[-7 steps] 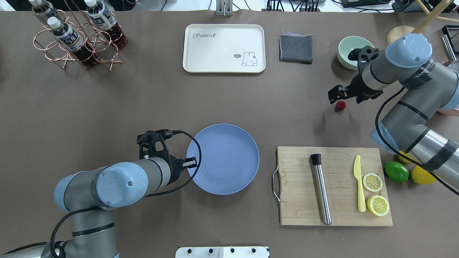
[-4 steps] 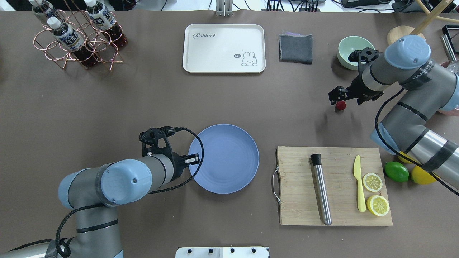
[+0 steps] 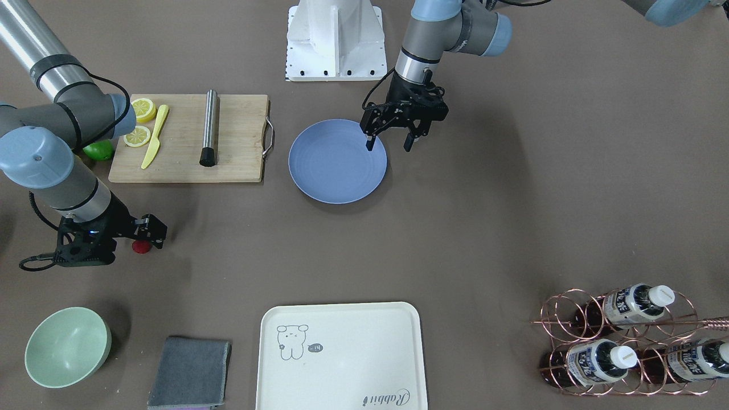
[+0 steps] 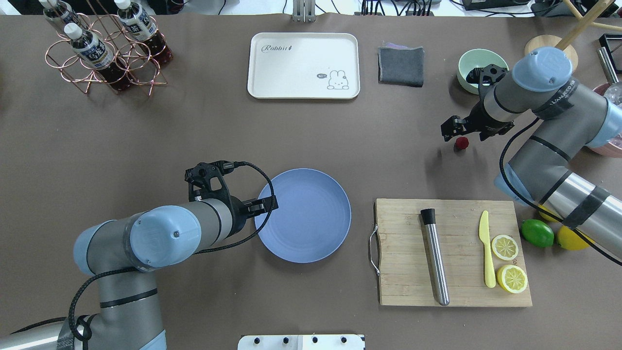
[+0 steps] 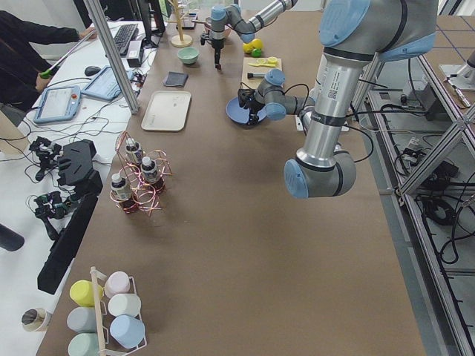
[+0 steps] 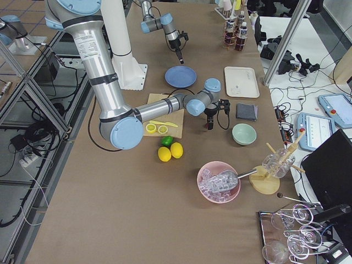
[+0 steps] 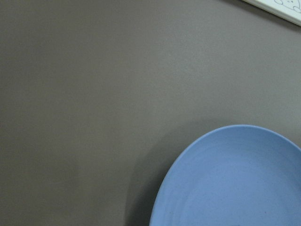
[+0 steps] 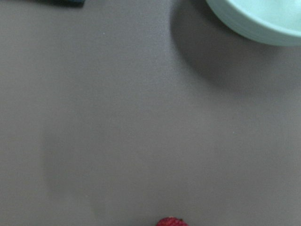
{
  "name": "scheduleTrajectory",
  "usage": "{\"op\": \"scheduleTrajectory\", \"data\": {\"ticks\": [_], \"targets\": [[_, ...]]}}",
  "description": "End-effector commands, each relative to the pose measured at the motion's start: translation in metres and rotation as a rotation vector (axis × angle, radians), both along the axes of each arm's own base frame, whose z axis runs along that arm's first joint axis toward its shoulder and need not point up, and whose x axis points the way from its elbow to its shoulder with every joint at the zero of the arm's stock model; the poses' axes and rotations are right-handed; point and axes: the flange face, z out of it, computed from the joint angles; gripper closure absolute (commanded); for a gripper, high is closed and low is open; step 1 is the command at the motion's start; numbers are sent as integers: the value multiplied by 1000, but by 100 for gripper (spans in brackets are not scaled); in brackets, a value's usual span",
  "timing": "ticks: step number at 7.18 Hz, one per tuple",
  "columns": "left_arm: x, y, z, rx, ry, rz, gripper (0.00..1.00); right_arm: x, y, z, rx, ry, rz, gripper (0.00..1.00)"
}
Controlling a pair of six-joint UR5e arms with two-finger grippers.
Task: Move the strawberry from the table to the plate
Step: 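Grasp the red strawberry with the right gripper while the left gripper releases the plate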
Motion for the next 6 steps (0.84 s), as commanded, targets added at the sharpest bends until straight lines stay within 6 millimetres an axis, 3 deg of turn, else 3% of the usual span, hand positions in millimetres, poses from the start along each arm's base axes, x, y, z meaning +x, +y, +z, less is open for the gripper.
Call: {"op": "scheduleTrajectory", "data": {"ticks": [1, 3, 4, 5, 6], "targets": [[-7, -8, -2, -10, 7, 8, 2, -3, -3, 7, -4, 4, -1, 1], [-9, -11, -1, -10, 5, 5, 2, -2, -2, 1, 2, -5, 1, 32], [-10, -12, -2, -11, 7, 3, 2, 0, 0, -6, 14, -15, 1, 55], [-10, -12, -2, -11, 9, 3, 2, 1, 1, -7, 16, -16, 0, 94], [-10, -12, -2, -10, 10, 3, 2, 0, 1, -5, 15, -13, 0, 100]]}}
